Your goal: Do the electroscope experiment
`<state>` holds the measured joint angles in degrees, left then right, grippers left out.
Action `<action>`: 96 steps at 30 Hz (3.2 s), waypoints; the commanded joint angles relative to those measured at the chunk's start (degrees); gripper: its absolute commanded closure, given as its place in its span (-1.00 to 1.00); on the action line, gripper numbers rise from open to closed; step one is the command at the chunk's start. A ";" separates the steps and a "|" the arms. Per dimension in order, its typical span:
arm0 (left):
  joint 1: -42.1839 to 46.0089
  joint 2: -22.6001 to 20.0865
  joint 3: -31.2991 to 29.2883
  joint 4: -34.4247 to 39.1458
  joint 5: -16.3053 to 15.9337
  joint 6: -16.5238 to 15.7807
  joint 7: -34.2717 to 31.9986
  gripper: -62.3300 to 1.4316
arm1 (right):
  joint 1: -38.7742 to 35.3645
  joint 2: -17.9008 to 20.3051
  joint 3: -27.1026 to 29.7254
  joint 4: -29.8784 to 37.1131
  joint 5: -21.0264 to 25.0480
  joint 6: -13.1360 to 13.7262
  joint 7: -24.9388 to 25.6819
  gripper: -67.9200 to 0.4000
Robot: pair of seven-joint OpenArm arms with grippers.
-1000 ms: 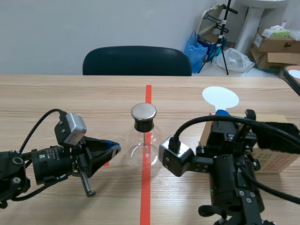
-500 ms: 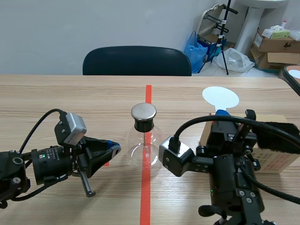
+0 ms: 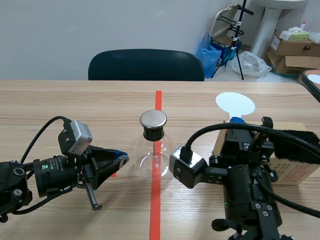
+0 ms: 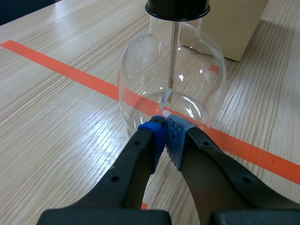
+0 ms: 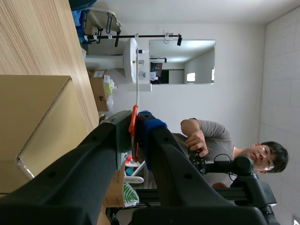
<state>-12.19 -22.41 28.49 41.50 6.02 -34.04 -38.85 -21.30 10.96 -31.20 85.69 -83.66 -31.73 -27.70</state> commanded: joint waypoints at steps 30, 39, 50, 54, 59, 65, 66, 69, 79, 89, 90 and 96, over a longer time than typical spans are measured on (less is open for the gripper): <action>-0.02 -0.50 -0.13 1.25 -0.42 0.31 -0.81 0.86 | 0.63 0.28 0.15 0.48 -0.04 -0.74 -0.28 0.95; -0.02 -0.50 -0.13 1.25 -0.42 0.31 -0.79 0.86 | 0.63 0.28 0.15 0.48 -0.04 -0.74 -0.26 0.95; -0.02 -0.50 -0.13 1.25 -0.42 0.31 -0.79 0.86 | 0.63 0.28 0.15 0.48 -0.04 -0.74 -0.24 0.95; -0.02 -0.50 -0.13 1.25 -0.42 0.31 -0.79 0.86 | 0.63 0.28 0.15 0.48 -0.04 -0.74 -0.26 0.95; -0.02 -0.50 -0.13 1.25 -0.42 0.31 -0.79 0.86 | 0.46 0.28 0.15 0.48 -0.04 -0.74 -0.26 0.95; -0.02 -0.50 -0.13 1.25 -0.42 0.33 -0.79 0.86 | 0.33 0.28 0.15 0.48 -0.04 0.15 -0.26 0.95; -0.02 -0.50 -0.13 1.25 -0.42 0.33 -0.79 0.86 | 0.33 0.28 0.15 0.48 -0.04 0.15 -0.26 0.95; -0.02 -0.50 -0.13 1.25 -0.42 0.33 -0.79 0.86 | 0.33 0.28 0.15 0.48 -0.04 0.15 -0.26 0.95; -0.02 -0.50 -0.13 1.25 -0.42 0.35 -0.79 0.86 | 0.33 0.28 0.15 0.48 -0.04 0.13 -0.94 0.95; -0.02 -0.50 -0.13 1.25 -0.42 0.35 -0.79 0.86 | 0.50 0.28 0.15 0.48 -0.04 0.11 1.90 0.95; -0.02 -0.50 -0.13 1.25 -0.42 0.35 -0.79 0.86 | 0.50 0.28 0.15 0.48 -0.04 0.11 2.67 0.95; -0.02 -0.50 -0.13 1.25 -0.42 0.35 -0.79 0.86 | 0.50 0.28 0.15 0.48 -0.04 0.11 10.95 0.95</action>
<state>-12.19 -22.41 28.49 41.50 6.02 -33.87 -38.85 -21.32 10.96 -31.20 85.69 -83.66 -30.85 -17.17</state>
